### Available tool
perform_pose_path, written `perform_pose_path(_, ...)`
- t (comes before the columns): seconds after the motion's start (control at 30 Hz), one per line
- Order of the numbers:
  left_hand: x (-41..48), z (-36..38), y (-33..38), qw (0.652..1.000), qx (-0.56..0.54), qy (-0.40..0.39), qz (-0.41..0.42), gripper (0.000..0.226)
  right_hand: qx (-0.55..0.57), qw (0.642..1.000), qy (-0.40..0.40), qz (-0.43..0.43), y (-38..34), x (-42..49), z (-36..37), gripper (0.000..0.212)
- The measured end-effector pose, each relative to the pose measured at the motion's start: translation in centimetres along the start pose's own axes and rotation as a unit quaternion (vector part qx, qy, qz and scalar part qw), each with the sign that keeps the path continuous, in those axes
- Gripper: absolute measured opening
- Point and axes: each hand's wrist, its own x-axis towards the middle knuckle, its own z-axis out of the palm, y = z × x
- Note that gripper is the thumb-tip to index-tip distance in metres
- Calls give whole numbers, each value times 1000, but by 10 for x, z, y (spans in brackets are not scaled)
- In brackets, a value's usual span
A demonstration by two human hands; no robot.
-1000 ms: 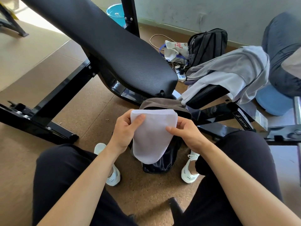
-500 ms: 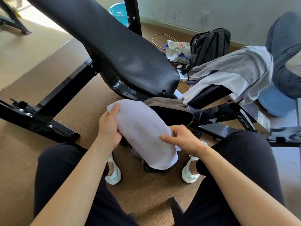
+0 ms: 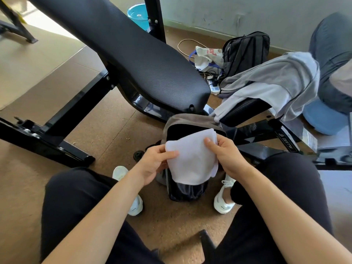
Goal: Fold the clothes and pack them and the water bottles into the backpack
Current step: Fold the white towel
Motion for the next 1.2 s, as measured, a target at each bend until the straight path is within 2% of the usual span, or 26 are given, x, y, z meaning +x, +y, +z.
perform_pose_path(0.17,-3,0,-1,979,104,72,159,21,-37,999,-23,2,-1,0,-5,22)
perform_pose_path(0.27,2,-5,-8,929,220,164,249,35,-50,999,13,-11,-2,-2,-3,20)
perform_pose_path(0.33,3,-8,-9,893,280,196,293,38,-53,997,41,-32,-2,-3,0,20)
perform_pose_path(0.4,0,-11,-6,883,286,190,321,38,-67,995,51,-56,-3,-3,1,28)
perform_pose_path(0.5,-9,-11,4,898,235,141,343,37,-45,995,24,-80,-4,-1,-3,43)
perform_pose_path(0.6,-19,-7,11,940,125,76,309,48,69,996,-11,-63,-5,0,-5,58)
perform_pose_path(0.7,-22,-3,13,959,94,48,265,55,119,991,-37,-49,-8,-2,-2,61)
perform_pose_path(0.83,-16,-5,11,972,93,22,215,66,91,995,-40,-10,-9,-1,0,41)
perform_pose_path(1.2,-3,-7,4,994,75,9,83,69,24,990,-107,88,3,5,3,47)
